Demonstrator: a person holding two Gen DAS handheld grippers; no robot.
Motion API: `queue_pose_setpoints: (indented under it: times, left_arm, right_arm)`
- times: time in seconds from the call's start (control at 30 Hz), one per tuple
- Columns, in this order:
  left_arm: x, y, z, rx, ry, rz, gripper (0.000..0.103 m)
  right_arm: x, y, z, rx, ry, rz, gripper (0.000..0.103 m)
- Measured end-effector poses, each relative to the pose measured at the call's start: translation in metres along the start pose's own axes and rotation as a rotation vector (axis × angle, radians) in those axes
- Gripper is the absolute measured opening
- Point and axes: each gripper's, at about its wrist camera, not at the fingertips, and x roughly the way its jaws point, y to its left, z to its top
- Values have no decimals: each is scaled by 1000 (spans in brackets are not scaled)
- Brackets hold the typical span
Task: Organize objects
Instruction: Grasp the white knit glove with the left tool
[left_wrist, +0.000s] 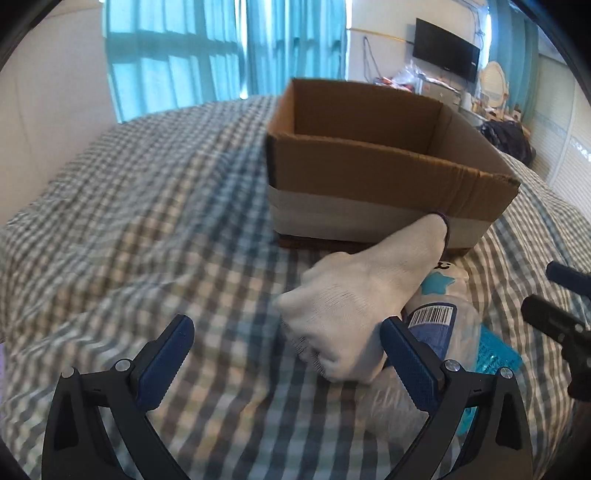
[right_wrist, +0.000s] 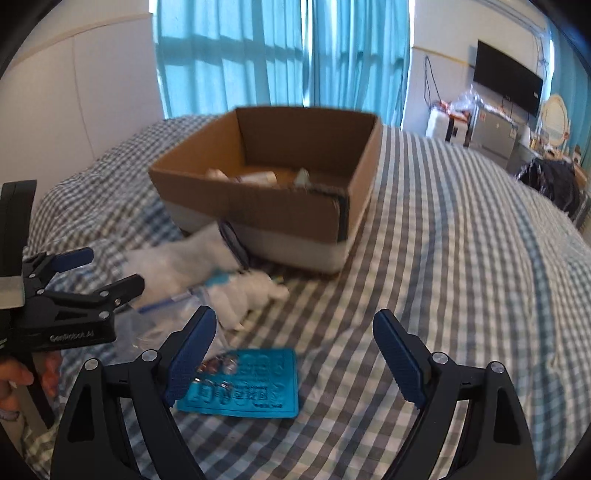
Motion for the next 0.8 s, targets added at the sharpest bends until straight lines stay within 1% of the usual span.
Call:
queue_pose_setpoints:
  times: [0.13, 0.2, 0.23, 0.27, 0.3, 0.33, 0.37, 0.47, 0.6, 0.63, 0.67, 0.73, 0.8]
  left_arm:
    - [15, -8, 2, -22, 9, -68, 102]
    - [20, -9, 3, -30, 18, -120, 91]
    - [21, -9, 2, -38, 27, -160, 73]
    - [21, -9, 3, -48, 36, -178, 69]
    - [20, -9, 2, -42, 38, -173, 66]
    - [17, -11, 1, -22, 37, -167, 59]
    - [11, -13, 0, 4, 32, -158, 56]
    - [-8, -13, -5, 25, 15, -138, 51]
    - [-36, 1, -12, 3, -15, -81, 50]
    - [-43, 6, -12, -5, -25, -61, 50]
    - [-49, 14, -12, -14, -36, -35, 50]
    - [-57, 25, -14, -29, -54, 21, 50]
    - [-58, 39, -15, -39, -61, 61, 50]
  right_arm:
    - [10, -7, -3, 30, 23, 0, 87]
    - [13, -7, -4, 24, 32, -5, 87]
    - [13, -5, -5, 18, 36, -9, 87]
    - [13, -4, -5, 12, 37, -12, 87]
    - [12, -3, -6, 6, 39, -16, 87]
    - [11, -3, -6, 1, 42, -20, 87]
    - [9, -1, -6, -1, 42, -23, 87]
    - [1, 7, -4, -5, 44, -5, 87]
    - [-13, 21, -1, -2, 21, 8, 87]
    - [-15, 25, 0, 6, 20, 20, 89]
    - [-16, 29, 1, 16, 23, 33, 92]
    - [-13, 40, 2, 31, 36, 59, 92]
    - [-7, 56, 4, 30, 54, 75, 92]
